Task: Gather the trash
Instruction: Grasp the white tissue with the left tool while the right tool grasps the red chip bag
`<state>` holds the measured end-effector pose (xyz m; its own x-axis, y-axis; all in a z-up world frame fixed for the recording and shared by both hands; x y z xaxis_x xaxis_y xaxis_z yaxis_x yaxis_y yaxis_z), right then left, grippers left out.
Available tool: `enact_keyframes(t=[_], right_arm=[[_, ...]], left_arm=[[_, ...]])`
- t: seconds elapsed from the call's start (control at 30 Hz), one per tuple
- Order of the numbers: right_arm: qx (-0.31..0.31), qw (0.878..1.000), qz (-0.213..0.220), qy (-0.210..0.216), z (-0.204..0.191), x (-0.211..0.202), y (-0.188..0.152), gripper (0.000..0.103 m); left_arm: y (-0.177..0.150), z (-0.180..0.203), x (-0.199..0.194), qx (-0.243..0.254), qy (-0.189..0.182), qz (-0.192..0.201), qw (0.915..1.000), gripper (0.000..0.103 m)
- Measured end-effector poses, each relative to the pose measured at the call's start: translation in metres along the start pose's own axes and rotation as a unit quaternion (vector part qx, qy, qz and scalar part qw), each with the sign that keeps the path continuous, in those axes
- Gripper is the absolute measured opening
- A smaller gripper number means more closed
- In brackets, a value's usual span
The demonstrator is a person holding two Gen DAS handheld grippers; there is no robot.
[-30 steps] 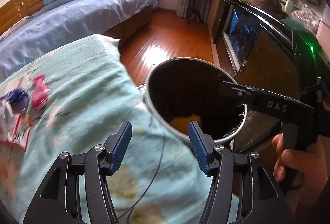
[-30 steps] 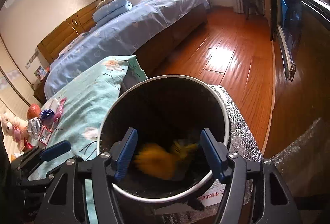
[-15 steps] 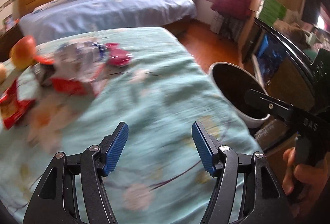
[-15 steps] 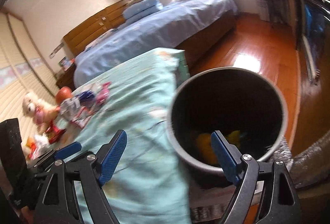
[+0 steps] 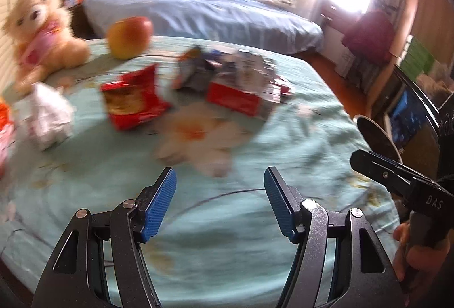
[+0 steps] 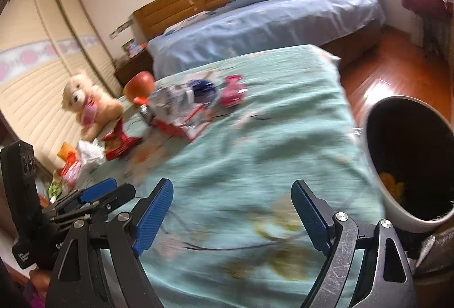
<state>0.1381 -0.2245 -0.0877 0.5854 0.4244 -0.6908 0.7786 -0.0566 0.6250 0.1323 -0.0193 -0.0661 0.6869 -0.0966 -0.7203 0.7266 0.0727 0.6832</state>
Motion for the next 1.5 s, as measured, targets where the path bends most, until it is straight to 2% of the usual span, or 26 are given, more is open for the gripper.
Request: enact_keyframes(t=[0.3, 0.67, 0.9, 1.07, 1.13, 1.17, 1.2, 1.23, 1.3, 1.37, 1.5], right_arm=[[-0.040, 0.998, -0.033, 0.041, -0.055, 0.040, 0.003, 0.087], [-0.057, 0.993, -0.059, 0.081, -0.104, 0.089, 0.008, 0.087], [-0.072, 0.992, -0.064, 0.087, -0.127, 0.117, 0.019, 0.086], [-0.076, 0.991, -0.059, 0.095, -0.139, 0.134, 0.032, 0.085], [-0.080, 0.990, -0.061, 0.094, -0.144, 0.143, 0.036, 0.081], [-0.083, 0.990, -0.062, 0.094, -0.146, 0.147, 0.037, 0.076], [-0.084, 0.990, -0.064, 0.093, -0.148, 0.150, 0.038, 0.069], [-0.087, 0.990, -0.068, 0.091, -0.151, 0.155, 0.039, 0.065], [-0.094, 0.989, -0.074, 0.088, -0.154, 0.162, 0.038, 0.039], [-0.098, 0.988, -0.085, 0.088, -0.156, 0.169, 0.036, 0.026], [-0.096, 0.987, -0.086, 0.095, -0.154, 0.167, 0.032, 0.021]], left_arm=[[-0.005, -0.071, -0.007, -0.056, 0.045, -0.002, 0.9974, 0.065], [0.008, -0.135, -0.012, -0.078, 0.096, 0.005, 0.9923, 0.065], [0.025, -0.160, -0.003, -0.080, 0.110, 0.007, 0.9907, 0.070], [0.036, -0.165, 0.009, -0.061, 0.113, 0.008, 0.9917, 0.072], [0.037, -0.165, 0.013, -0.051, 0.119, 0.010, 0.9915, 0.072], [0.038, -0.165, 0.015, -0.048, 0.120, 0.009, 0.9916, 0.072], [0.039, -0.166, 0.017, -0.047, 0.119, 0.008, 0.9917, 0.069], [0.039, -0.167, 0.018, -0.047, 0.119, 0.007, 0.9918, 0.059], [0.038, -0.168, 0.024, -0.050, 0.113, -0.002, 0.9924, 0.050], [0.039, -0.168, 0.024, -0.048, 0.111, 0.001, 0.9926, 0.042], [0.038, -0.162, 0.019, -0.041, 0.110, 0.003, 0.9930, 0.029]])
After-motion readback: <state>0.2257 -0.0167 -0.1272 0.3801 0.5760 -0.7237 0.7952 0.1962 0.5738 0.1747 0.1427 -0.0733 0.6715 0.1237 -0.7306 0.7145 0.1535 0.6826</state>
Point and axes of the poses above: each gripper's, at about its wrist camera, not at the fingertips, and x roughly the way its jaws point, z to its right, y to its top, the point moved 1 cm from there along x, roughly the way its jaws point, and after that the axes turned 4 degrees about y, right-handed, at the moved point
